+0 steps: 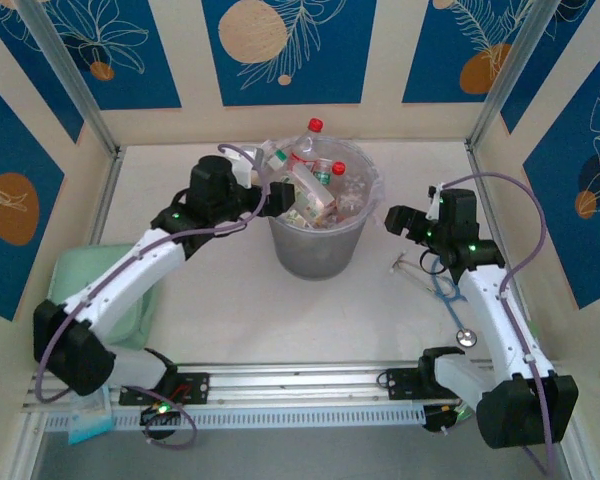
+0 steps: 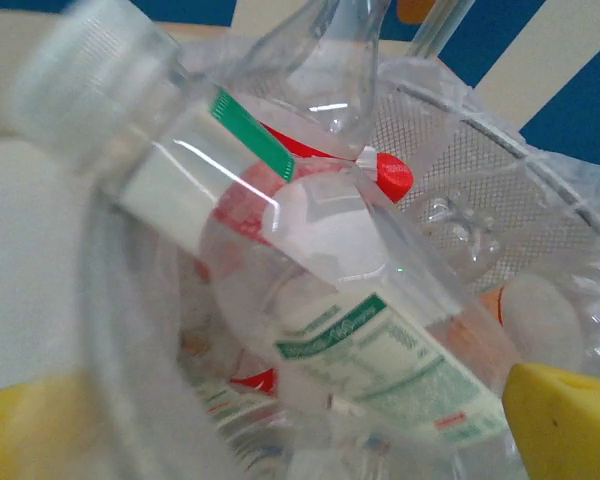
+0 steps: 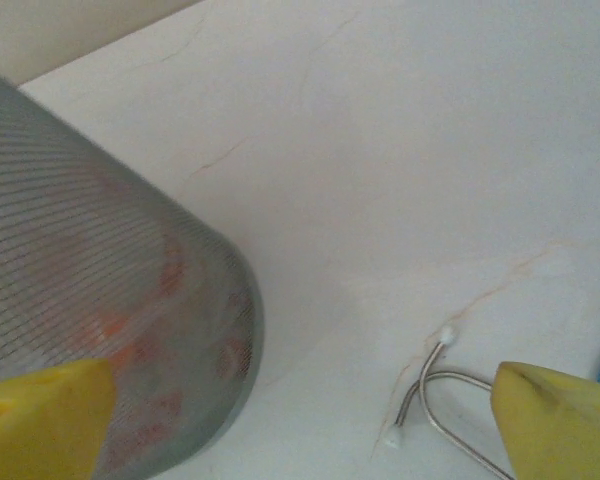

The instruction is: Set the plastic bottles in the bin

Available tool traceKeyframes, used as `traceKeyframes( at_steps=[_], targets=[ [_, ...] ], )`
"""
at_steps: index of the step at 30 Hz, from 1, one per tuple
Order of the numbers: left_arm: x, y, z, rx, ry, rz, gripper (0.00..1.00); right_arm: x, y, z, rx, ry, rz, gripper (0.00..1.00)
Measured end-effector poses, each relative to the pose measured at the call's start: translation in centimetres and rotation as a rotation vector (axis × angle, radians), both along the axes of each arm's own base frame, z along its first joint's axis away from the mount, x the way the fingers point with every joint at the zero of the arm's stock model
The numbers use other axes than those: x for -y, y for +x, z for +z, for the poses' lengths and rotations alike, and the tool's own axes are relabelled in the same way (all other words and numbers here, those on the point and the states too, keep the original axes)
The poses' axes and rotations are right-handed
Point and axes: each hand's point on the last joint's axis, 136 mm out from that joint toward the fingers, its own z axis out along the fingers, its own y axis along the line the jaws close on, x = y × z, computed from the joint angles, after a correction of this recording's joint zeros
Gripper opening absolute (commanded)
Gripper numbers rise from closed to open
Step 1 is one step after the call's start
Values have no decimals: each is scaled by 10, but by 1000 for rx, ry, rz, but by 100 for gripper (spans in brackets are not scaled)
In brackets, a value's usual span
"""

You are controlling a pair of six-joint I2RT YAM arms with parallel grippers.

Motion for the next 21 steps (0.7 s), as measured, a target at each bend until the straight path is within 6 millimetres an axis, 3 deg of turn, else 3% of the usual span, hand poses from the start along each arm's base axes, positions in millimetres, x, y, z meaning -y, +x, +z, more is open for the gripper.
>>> traceKeyframes(
  at_steps=[6,8,9,12,15,19,21],
  targets=[
    [-53,-37,80,261,56,100,99,15,4,-8,27,-47,-68,99],
    [-76,-45,91,322,86,175,99,19,7,-13,45,-68,-82,99],
    [-89,-46,87,335,109,225,99,22,8,-20,52,-86,-88,99],
    [-127,-41,50,300,199,358,99,30,3,-52,34,-144,-101,99],
    [-158,-24,-15,179,321,466,99,37,-5,-83,-5,-189,-115,99],
    [-191,-15,-109,7,482,566,99,44,-6,-106,-18,-225,-135,99],
    [-205,-14,-135,-28,520,607,99,45,-4,-114,-13,-230,-143,99]
  ],
)
